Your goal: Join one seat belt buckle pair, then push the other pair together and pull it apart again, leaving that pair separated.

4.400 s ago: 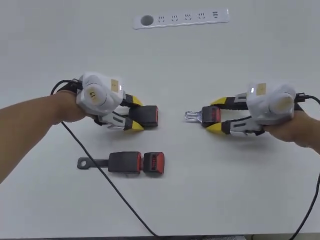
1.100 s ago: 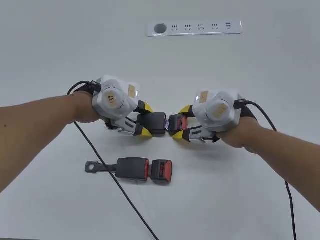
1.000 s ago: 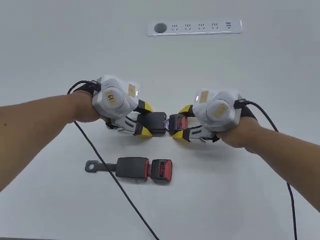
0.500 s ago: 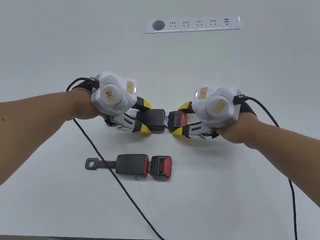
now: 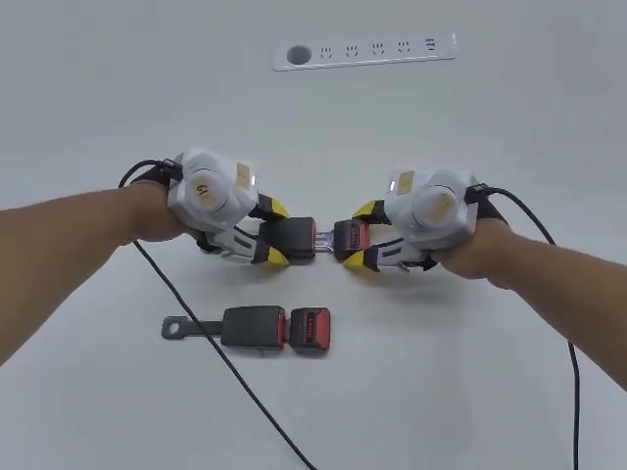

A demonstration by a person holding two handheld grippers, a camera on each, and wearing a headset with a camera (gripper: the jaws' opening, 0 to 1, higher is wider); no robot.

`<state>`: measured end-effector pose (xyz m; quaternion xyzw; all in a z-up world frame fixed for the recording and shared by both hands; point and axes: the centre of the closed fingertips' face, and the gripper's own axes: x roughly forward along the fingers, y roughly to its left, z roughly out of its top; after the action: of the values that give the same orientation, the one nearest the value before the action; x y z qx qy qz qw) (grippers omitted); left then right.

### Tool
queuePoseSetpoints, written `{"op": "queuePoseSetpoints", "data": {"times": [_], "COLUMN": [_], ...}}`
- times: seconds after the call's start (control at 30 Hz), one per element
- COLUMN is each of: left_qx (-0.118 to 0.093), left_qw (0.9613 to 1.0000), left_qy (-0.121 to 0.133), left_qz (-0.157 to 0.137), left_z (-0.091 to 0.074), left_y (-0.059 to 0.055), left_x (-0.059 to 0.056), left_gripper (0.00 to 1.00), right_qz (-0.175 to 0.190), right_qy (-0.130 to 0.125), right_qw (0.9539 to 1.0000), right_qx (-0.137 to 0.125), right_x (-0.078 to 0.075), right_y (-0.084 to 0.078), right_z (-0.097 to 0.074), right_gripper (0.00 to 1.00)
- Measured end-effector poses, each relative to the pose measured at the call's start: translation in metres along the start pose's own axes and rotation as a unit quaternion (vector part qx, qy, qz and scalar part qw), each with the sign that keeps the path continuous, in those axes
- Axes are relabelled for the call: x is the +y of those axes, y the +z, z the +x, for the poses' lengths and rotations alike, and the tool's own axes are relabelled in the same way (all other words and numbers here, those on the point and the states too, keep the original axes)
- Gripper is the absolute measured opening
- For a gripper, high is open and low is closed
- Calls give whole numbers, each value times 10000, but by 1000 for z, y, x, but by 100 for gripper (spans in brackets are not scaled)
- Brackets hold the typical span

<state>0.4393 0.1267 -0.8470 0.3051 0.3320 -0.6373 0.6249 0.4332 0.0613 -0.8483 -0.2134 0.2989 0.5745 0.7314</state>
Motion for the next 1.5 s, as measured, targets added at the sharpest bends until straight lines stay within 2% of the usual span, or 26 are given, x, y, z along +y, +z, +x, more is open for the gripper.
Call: {"op": "queuePoseSetpoints", "data": {"times": [0.23, 0.6, 1.5], "left_qx": [14, 26, 14], "left_qw": [10000, 10000, 10000], "left_qy": [-14, -12, -5], "left_qz": [-4, -26, -78], "left_z": [0, 0, 0], "left_y": [0, 1, 1], "left_x": [0, -1, 0], "left_gripper": [35, 35, 36], "right_qz": [5, 101, 364], "right_qy": [-19, -94, -325], "right_qw": [10000, 9999, 9988], "right_qx": [-4, 1, 106], "right_x": [-1, -14, -19], "right_y": [-6, -27, -69], "right_z": [-10, -27, -77], "right_gripper": [36, 36, 37]}}
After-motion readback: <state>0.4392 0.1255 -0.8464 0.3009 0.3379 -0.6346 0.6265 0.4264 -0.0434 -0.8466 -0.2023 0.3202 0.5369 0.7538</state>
